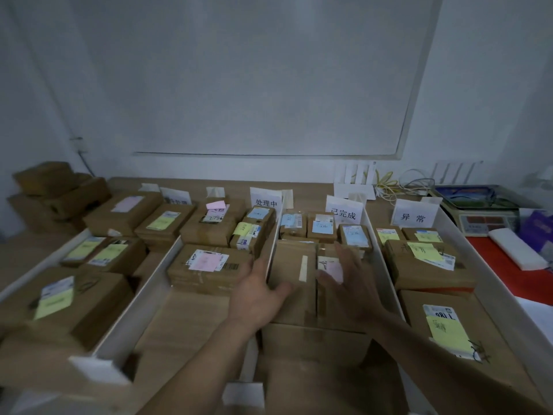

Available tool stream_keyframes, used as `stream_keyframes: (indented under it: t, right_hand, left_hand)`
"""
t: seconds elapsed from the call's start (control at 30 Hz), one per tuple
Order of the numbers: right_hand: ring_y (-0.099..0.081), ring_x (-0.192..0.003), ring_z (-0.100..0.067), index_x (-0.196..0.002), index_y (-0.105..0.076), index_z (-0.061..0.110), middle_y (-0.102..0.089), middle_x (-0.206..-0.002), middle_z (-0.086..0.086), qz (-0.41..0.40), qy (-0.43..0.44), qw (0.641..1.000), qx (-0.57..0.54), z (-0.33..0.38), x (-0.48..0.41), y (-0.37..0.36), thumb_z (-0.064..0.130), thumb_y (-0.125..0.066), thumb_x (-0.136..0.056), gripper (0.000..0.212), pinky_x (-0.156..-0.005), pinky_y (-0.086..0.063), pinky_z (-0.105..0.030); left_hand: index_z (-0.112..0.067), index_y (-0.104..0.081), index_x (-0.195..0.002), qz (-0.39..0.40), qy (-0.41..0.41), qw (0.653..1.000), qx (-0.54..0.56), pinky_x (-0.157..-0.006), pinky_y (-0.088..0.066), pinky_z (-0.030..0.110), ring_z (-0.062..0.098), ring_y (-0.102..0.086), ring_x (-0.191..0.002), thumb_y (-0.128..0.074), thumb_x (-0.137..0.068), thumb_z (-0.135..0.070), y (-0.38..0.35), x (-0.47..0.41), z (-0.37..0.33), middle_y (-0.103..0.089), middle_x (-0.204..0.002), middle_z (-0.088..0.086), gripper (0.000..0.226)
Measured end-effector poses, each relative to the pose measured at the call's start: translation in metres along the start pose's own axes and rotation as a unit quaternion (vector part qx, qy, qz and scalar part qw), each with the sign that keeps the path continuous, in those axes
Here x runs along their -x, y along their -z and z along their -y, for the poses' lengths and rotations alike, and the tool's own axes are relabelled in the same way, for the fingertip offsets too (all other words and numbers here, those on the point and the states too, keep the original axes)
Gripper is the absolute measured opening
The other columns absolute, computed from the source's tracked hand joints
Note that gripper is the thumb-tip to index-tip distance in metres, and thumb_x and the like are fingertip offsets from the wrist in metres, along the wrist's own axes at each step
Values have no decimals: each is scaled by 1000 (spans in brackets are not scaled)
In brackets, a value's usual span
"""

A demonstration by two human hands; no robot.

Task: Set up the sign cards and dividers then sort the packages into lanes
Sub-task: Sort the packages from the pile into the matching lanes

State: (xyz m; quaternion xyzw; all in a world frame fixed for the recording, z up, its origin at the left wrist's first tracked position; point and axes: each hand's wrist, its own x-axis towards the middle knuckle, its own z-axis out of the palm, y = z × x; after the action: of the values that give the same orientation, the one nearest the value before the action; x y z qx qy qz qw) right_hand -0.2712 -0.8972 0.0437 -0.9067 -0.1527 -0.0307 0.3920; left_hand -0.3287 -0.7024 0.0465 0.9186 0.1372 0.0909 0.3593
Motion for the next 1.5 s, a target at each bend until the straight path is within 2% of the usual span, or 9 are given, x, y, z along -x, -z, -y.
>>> stream_keyframes:
  t: [0.13, 0.23, 0.37, 0.5, 0.6, 0.8, 1.03, 1.3, 1.5]
  right_hand:
    - [-34, -147, -24, -156, -30, 18, -34, -161, -2, -5, 26, 999, 26, 34, 2, -6, 41, -63, -96, 73, -112, -37, -42]
    - [-20, -154, -23, -159, -24, 21, -23, -167, -2, -2, 26, 999, 24, 67, 7, -22, 43, -61, -96, 77, -121, -27, -51]
    - [-23, -152, -23, -159, -24, 23, -25, -166, 0, -16, 53, 998, 26, 115, 22, -56, 44, -61, -95, 76, -122, -25, -50]
    - [-28, -151, -22, -158, -14, 38, -23, -167, 7, 16, 61, 998, 3, 163, 45, -99, 67, -51, -87, 85, -118, -33, -55]
    - [-23, -152, -23, -160, -13, 37, -15, -169, 5, 30, 74, 997, 12, 203, 59, -134, 56, -57, -95, 81, -120, -29, -50]
    - [-21, -153, -23, -160, -15, 36, -15, -169, 3, 64, 124, 990, -3, 285, 83, -201, 58, -57, -94, 81, -121, -28, -50]
    - [-16, -155, -23, -160, -12, 38, -8, -170, 2, 117, 158, 980, -13, 368, 98, -273, 56, -57, -94, 82, -123, -24, -52]
    - [-19, -154, -22, -160, -15, 36, -12, -169, 1, 160, 200, 966, -33, 429, 75, -359, 52, -59, -95, 80, -121, -23, -47]
    - [-29, -150, -23, -158, -20, 37, -19, -167, 3, 174, 212, 961, -43, 472, 28, -429, 60, -55, -92, 78, -116, -35, -52]
  left_hand:
    - [-26, -37, -149, -32, -10, 999, 2, -109, -39, 34, 21, -38, -139, -65, -83, -53, 34, 12, 14, -30, -155, 0, 77]
    - [-28, -37, -149, -58, -12, 998, -6, -112, -34, 35, 22, -29, -145, -67, -86, -48, 64, 25, 32, -25, -159, 0, 73]
    - [-30, -36, -150, -78, 0, 997, -2, -114, -36, 36, 20, -31, -145, -66, -83, -54, 113, 47, 72, -23, -160, -2, 78]
    - [-33, -35, -150, -102, 7, 995, 0, -112, -37, 37, 20, -34, -142, -66, -84, -55, 169, 75, 118, -25, -159, -4, 75]
    - [-32, -33, -151, -117, 34, 993, -9, -112, -36, 39, 21, -30, -145, -65, -84, -57, 211, 96, 157, -20, -162, -1, 79]
    - [-24, -32, -154, -151, 74, 986, -15, -117, -31, 37, 23, -23, -149, -64, -84, -56, 289, 137, 233, -16, -164, 4, 84]
    - [-26, -37, -151, -207, 132, 969, -7, -117, -32, 38, 22, -29, -146, -56, -70, -66, 359, 176, 297, -24, -161, 4, 92]
    - [-26, -30, -154, -235, 186, 954, -24, -114, -30, 35, 23, -25, -149, -62, -86, -58, 409, 177, 367, -17, -165, 4, 82]
    - [-28, -27, -155, -250, 212, 944, -29, -113, -32, 35, 22, -25, -148, -63, -88, -57, 450, 139, 415, -14, -166, 0, 82]
